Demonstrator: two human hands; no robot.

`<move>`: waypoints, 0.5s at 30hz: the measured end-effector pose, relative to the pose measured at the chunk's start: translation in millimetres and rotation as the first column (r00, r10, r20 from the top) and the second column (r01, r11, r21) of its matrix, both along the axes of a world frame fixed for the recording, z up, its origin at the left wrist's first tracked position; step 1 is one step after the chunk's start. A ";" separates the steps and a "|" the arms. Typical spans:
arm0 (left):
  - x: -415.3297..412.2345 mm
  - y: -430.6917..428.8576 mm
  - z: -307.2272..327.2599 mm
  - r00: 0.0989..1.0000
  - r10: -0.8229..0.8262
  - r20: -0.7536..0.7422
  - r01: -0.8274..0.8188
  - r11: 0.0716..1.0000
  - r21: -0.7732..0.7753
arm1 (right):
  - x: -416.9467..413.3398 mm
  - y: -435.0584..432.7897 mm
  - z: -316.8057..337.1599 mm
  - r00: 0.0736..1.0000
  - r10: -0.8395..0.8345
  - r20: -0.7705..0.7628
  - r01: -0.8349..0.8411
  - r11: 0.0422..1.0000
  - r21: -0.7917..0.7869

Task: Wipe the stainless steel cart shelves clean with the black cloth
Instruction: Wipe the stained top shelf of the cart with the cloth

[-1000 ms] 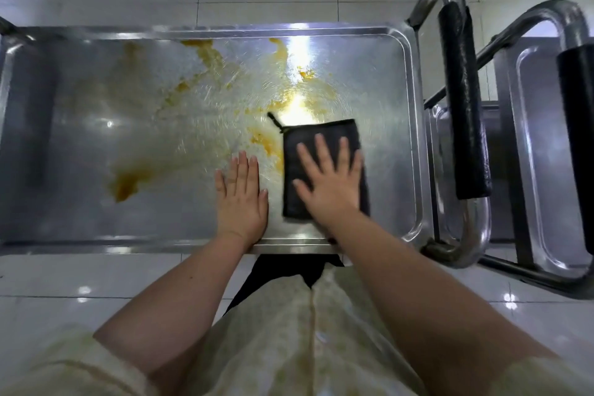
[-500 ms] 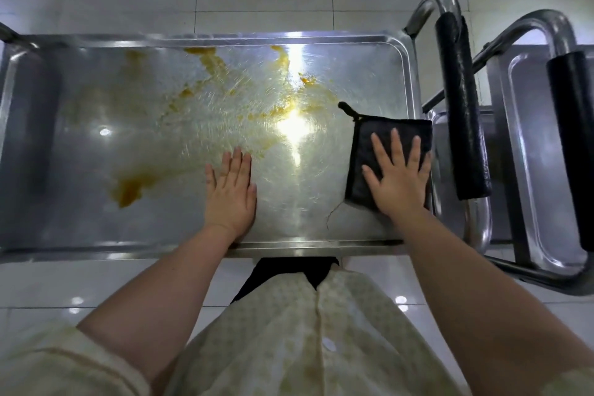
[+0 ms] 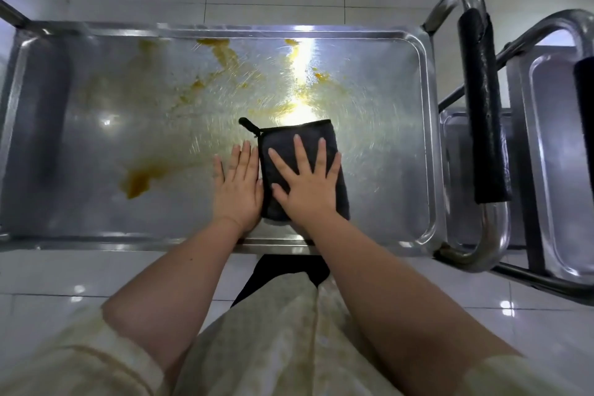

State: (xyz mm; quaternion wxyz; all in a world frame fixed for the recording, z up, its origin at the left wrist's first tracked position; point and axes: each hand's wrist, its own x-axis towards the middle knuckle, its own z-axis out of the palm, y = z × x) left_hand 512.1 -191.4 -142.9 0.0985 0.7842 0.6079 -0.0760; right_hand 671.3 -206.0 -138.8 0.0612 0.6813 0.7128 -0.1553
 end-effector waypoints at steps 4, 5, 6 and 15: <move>0.8 0.1 3.6 0.999 0.000 0.049 0.001 1.000 -0.020 | 57.8 -2.0 -1.5 0.995 -0.068 0.076 0.069 0.998 -0.007; 0.4 0.1 3.2 0.999 -0.002 0.050 0.003 1.000 -0.024 | 77.6 -3.3 -1.6 0.989 -0.117 0.090 0.118 0.993 -0.008; 0.0 0.4 2.9 0.999 0.000 0.055 0.001 1.000 -0.030 | 98.4 -5.5 -1.3 0.980 -0.174 0.099 0.176 0.984 -0.002; 0.6 1.3 4.5 0.998 0.010 0.057 -0.007 0.999 -0.051 | 131.7 -3.9 -1.4 0.918 -0.367 0.151 0.376 0.926 -0.039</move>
